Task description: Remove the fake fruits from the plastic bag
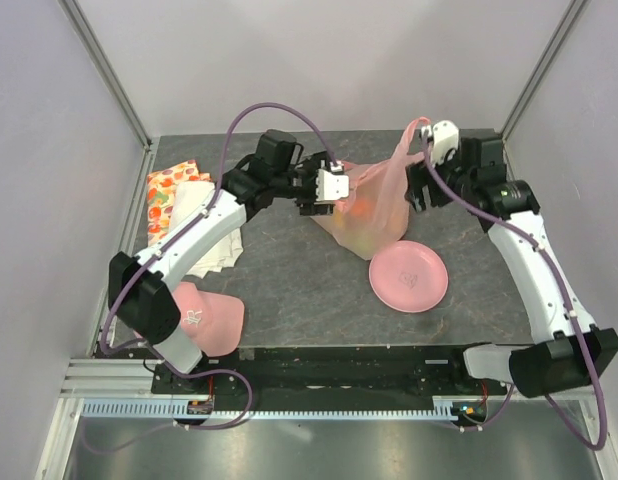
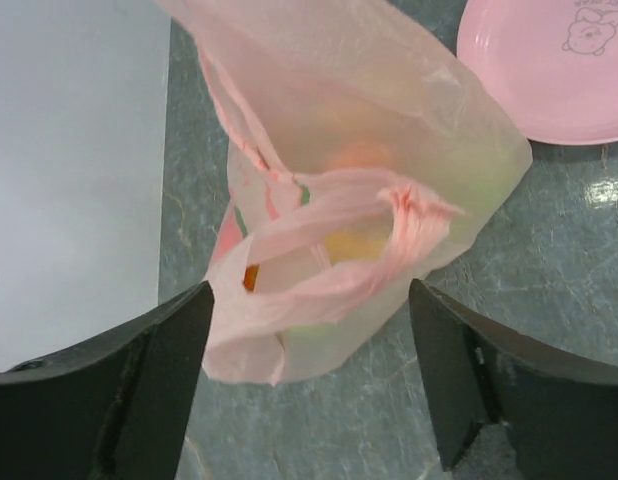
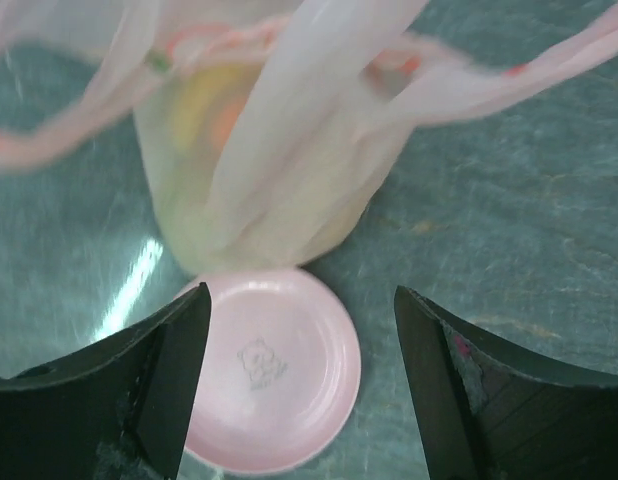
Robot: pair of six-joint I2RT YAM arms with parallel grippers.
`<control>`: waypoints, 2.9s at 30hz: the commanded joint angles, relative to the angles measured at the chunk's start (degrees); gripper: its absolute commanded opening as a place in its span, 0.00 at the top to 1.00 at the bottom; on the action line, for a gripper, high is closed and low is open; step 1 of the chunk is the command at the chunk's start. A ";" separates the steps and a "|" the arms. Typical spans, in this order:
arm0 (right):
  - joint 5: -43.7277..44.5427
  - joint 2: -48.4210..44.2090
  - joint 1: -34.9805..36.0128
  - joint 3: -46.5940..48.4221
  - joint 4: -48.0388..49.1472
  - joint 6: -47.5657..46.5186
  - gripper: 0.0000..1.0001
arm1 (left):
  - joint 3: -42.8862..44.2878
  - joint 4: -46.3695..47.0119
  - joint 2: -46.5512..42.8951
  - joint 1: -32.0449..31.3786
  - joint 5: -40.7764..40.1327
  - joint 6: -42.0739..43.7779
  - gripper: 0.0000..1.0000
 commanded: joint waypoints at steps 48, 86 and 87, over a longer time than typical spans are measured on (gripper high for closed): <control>-7.81 55.57 -0.63 67.83 24.65 24.82 1.00 | 49.80 0.16 24.29 16.70 -10.11 -56.28 0.98; -19.33 10.58 7.97 24.01 -2.26 -6.38 0.21 | -16.71 -2.56 -26.50 16.80 1.15 -67.00 0.98; -19.06 11.11 9.03 22.69 -0.67 -4.98 0.25 | -17.76 -2.91 -26.68 17.14 0.18 -68.66 0.99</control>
